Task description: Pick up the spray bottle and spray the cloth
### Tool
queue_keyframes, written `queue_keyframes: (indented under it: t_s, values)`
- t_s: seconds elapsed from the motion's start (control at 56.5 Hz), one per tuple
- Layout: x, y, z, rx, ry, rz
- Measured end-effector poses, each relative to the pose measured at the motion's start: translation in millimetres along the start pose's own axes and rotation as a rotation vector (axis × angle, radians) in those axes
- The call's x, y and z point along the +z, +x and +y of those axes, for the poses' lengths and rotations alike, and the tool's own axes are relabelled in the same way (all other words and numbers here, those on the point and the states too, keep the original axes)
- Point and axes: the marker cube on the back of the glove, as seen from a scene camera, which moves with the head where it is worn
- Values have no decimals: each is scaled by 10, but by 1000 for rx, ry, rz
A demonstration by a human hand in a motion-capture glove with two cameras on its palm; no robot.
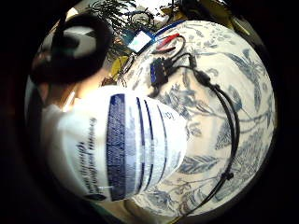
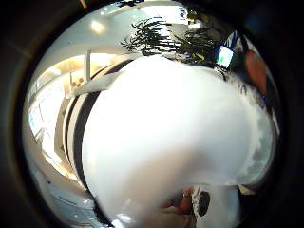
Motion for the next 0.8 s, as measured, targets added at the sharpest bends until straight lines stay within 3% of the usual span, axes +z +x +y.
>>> queue_keyframes:
  t_s: [0.141,0.248,0.442,0.548,0.672,0.796]
  values:
    - [-26,-242,-90,-38,-96,-48]
    - [-53,-648,-85,-50,-304,6]
    - [144,-1252,134,68,-759,346]
    - [327,-1300,344,205,-1029,557]
    - [633,-1099,527,337,-1185,788]
    - [883,-717,689,406,-1235,1008]
